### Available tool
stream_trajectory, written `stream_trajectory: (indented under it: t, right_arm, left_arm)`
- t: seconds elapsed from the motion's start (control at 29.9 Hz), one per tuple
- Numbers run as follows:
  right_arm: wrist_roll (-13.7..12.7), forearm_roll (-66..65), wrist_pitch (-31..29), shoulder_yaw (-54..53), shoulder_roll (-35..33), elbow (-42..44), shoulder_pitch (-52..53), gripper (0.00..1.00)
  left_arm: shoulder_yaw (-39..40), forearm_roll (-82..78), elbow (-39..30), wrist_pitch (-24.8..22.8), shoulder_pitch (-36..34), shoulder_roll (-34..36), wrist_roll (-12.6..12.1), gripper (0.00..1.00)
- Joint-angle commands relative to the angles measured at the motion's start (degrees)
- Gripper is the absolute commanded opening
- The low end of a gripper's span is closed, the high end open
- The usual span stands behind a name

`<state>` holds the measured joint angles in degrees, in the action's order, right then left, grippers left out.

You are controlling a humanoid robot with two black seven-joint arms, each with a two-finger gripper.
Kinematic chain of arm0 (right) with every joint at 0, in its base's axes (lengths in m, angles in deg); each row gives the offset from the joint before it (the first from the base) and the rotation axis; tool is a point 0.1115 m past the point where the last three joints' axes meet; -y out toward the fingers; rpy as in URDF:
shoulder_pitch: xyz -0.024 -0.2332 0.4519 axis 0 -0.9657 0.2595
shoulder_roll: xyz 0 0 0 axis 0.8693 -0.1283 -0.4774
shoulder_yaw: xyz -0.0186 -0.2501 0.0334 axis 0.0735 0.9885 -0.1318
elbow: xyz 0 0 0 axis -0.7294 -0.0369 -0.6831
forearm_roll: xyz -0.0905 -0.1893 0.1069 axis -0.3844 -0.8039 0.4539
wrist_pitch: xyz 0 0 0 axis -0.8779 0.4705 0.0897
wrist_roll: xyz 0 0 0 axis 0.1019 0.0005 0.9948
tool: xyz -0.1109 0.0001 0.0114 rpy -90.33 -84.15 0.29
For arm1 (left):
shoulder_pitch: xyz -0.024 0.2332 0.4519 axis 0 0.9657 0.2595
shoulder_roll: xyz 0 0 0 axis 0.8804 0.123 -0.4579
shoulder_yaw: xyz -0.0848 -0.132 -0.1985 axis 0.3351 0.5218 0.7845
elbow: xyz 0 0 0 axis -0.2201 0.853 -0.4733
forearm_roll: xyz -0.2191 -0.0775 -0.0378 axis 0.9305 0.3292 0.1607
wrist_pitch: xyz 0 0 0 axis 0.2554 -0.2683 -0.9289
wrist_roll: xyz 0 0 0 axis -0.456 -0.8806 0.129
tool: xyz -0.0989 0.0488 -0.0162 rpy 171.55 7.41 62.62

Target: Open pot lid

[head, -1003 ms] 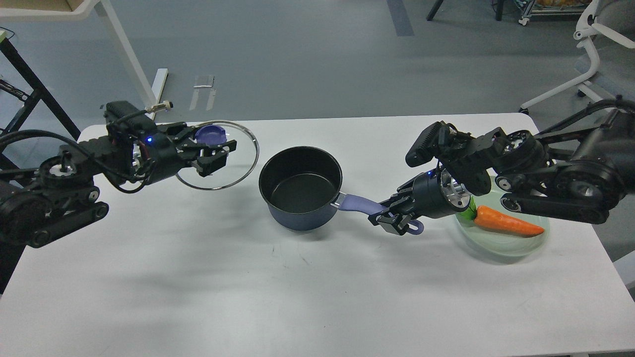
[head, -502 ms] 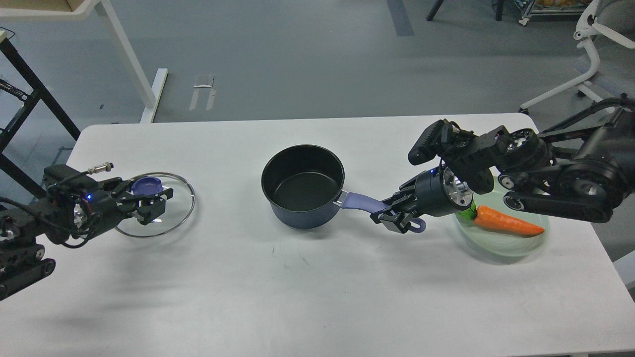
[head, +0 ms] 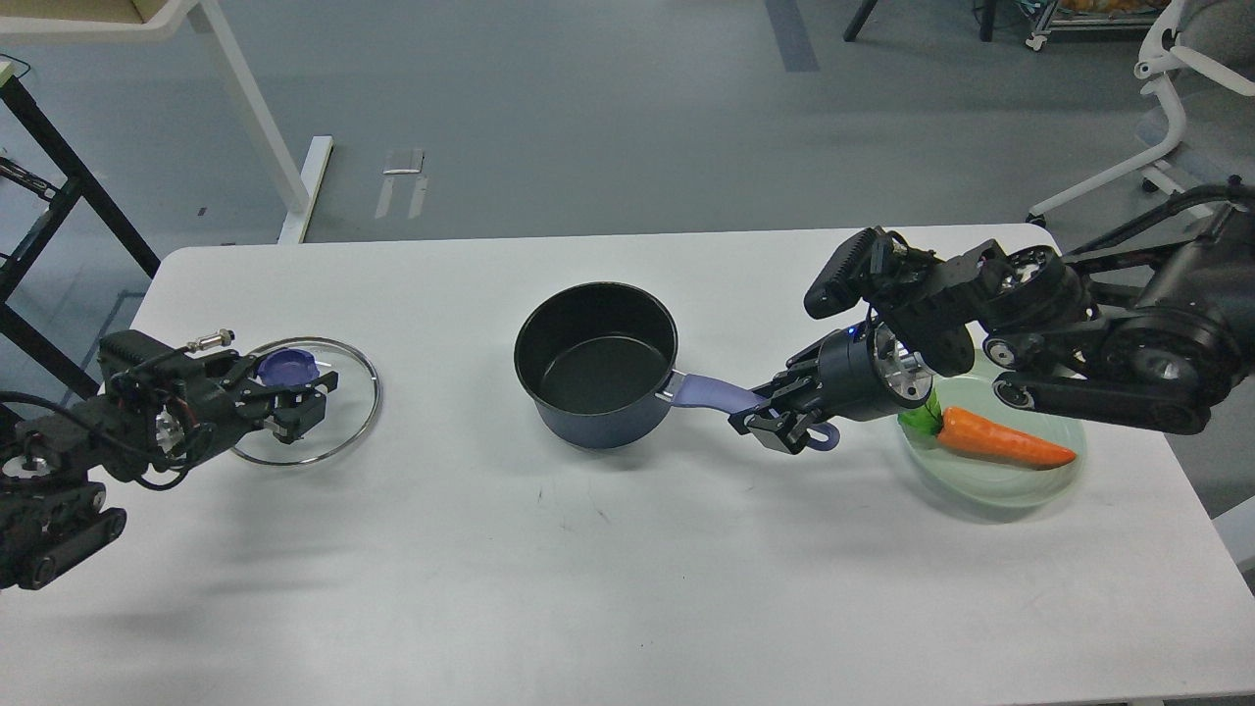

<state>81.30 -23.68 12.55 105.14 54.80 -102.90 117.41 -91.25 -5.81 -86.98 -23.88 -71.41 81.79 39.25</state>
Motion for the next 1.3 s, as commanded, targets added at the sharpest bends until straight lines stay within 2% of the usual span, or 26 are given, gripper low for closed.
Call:
stream_trajectory:
  t: [0.0, 0.07, 0.2, 0.47, 0.57, 0.67, 0.74, 0.87, 1.04, 1.14, 1.2, 1.27]
  right_arm:
    - [0.0, 0.0, 0.0, 0.0, 0.1, 0.0, -0.1, 0.21]
    - [0.0, 0.1, 0.0, 0.0, 0.0, 0.0, -0.2, 0.21]
    - [0.0, 0.1, 0.0, 0.2, -0.2, 0.0, -0.2, 0.22]
    - [0.0, 0.1, 0.0, 0.1, -0.2, 0.0, -0.4, 0.26]
    - [0.0, 0.1, 0.1, 0.0, -0.2, 0.0, -0.4, 0.27]
    - [0.1, 0.1, 0.1, 0.0, -0.3, 0.0, -0.3, 0.37]
    - [0.1, 0.1, 0.1, 0.0, -0.5, -0.1, -0.4, 0.51]
    - [0.3, 0.1, 0.1, -0.2, -0.9, 0.0, -0.7, 0.62]
    - [0.4, 0.7, 0.7, -2.1, -2.4, 0.4, -0.9, 0.75]
    - [0.4, 1.5, 2.1, -6.8, -4.9, 1.5, -1.6, 0.86]
    - [0.4, 2.4, 3.6, -11.1, -6.9, 2.9, -3.2, 0.95]
    - [0.4, 3.9, 4.5, -14.9, -8.7, 4.6, -5.2, 0.96]
  left_arm:
    - [0.0, -0.1, 0.0, -0.1, -0.1, 0.0, 0.0, 0.63]
    - [0.0, -0.1, 0.0, -0.1, -0.1, 0.0, 0.0, 0.65]
    - [0.1, 0.0, -0.1, 0.0, -0.3, -0.1, 0.1, 0.80]
    - [0.2, 0.7, -0.3, -0.2, -0.6, -0.2, 0.8, 0.88]
    - [0.3, 4.1, -0.2, -0.2, -0.8, -0.1, 0.8, 0.94]
    - [0.3, 11.5, -0.3, -0.3, -2.7, 0.0, 0.8, 0.99]
    - [0.2, 17.0, -0.4, -0.8, -4.4, 0.0, 0.8, 0.99]
    - [0.4, 27.6, -1.7, -2.0, -7.8, 0.1, 0.8, 0.99]
    - [1.0, 40.1, -3.9, -8.1, -11.6, 0.5, 0.8, 0.99]
    - [1.0, 47.3, -3.9, -11.8, -14.4, 0.2, 0.8, 0.99]
    - [1.0, 52.4, -3.9, -12.7, -15.4, 0.0, 0.8, 0.99]
    - [1.1, 56.4, -3.9, -13.0, -16.0, -0.2, 0.8, 0.99]
